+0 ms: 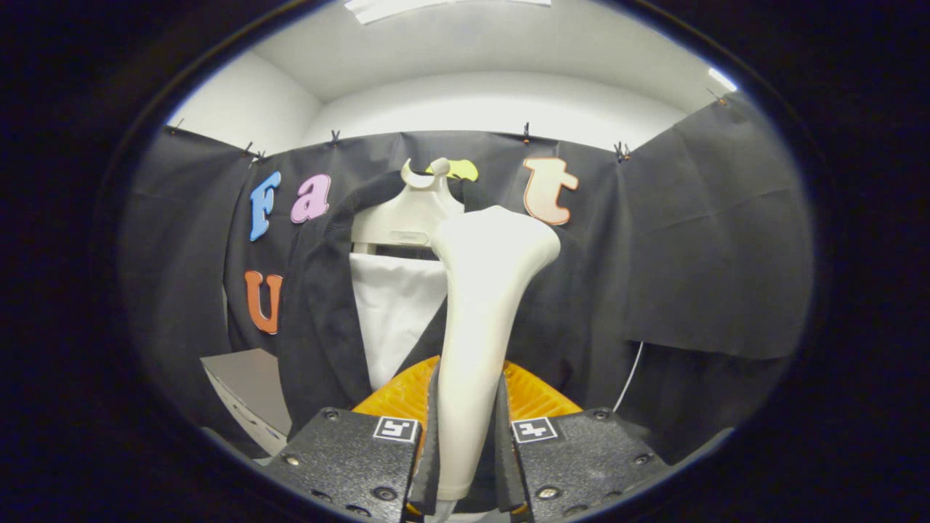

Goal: Iron the clothes twice with a garment steamer, once on the left side and once on the right side.

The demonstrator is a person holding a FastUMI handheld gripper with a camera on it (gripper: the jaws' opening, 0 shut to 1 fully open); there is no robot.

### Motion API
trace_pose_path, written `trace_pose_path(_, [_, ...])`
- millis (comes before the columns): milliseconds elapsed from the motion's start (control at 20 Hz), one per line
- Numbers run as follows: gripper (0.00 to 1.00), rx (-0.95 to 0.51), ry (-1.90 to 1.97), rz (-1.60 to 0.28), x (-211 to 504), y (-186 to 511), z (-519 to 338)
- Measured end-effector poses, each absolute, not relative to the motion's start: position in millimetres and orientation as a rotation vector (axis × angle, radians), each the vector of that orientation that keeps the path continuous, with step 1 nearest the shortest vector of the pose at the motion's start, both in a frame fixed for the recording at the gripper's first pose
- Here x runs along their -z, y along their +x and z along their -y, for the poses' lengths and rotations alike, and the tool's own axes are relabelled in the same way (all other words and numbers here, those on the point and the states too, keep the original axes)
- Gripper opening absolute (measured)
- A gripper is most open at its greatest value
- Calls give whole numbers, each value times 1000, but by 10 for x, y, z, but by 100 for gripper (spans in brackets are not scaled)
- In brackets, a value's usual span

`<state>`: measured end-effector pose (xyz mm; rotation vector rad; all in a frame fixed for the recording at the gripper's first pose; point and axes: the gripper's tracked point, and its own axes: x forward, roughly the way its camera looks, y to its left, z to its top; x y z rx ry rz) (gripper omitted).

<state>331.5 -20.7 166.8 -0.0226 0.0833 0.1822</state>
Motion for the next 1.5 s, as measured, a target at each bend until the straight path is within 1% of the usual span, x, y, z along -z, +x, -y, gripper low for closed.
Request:
trace_pose_path(350, [34, -195, 4, -111, -1410, 3199, 209])
trace_pose_path(550, [34, -207, 5, -187, -937, 2939, 247])
trace_pose_path(1050, [34, -225, 20, -330, -9, 2599, 169])
trace_pose_path(1350, [34, -210, 52, -441, 765, 2314, 178])
trace_pose_path(1500, [34, -193, 60, -478, 1033, 2194, 206])
